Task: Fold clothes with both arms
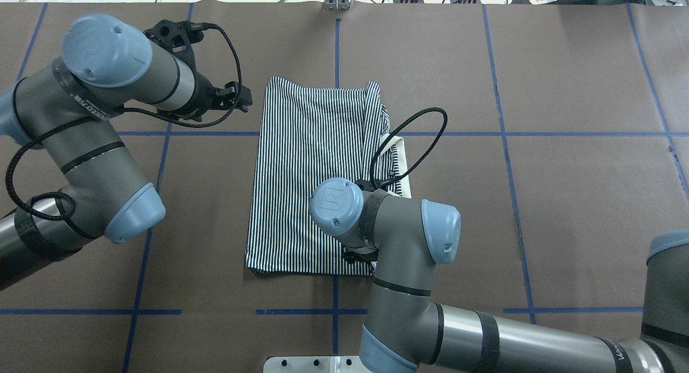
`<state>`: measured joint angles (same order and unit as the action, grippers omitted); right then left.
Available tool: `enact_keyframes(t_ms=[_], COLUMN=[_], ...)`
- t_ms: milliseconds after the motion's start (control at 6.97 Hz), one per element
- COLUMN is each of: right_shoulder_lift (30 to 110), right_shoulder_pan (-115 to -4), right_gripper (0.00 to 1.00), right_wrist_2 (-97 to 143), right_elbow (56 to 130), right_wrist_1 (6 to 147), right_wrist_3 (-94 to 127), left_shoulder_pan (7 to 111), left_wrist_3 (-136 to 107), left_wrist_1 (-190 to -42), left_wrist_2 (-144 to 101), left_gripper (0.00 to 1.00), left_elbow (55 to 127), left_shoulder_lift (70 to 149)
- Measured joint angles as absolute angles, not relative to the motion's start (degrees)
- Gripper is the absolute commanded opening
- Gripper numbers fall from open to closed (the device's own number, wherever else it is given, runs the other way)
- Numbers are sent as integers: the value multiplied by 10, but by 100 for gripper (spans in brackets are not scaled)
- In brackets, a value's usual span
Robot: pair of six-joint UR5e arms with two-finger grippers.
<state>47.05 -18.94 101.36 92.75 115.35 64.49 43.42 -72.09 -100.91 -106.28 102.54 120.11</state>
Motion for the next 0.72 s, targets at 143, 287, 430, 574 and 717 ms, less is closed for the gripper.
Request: enact_keyframes(t_ms=[143, 287, 430, 574, 717], right_shoulder_lift=[474, 484, 505, 531, 540], right_shoulder_pan=[-194, -204, -213, -217, -223], right_gripper=[100, 100, 100, 100, 100], right_wrist_2=[1012, 1011, 1008, 1001, 997], right_elbow=[932, 948, 970, 992, 1011], right_wrist_1=[1173, 1199, 1215, 1221, 1221], right_wrist_3=[636, 620, 605, 597, 589], left_shoulder_pan=[433, 431, 429, 427, 427], left_wrist_3=[-722, -723, -723, -723, -723], left_wrist_1=[-1010, -1010, -1013, -1018, -1021], left_wrist_2=[-1063, -1063, -1063, -1063, -1063], left_gripper=[100, 100, 100, 100, 100], left_elbow=[1026, 1025, 1024, 1023, 1022], left_shoulder_lift=[1202, 1203, 1203, 1203, 1203])
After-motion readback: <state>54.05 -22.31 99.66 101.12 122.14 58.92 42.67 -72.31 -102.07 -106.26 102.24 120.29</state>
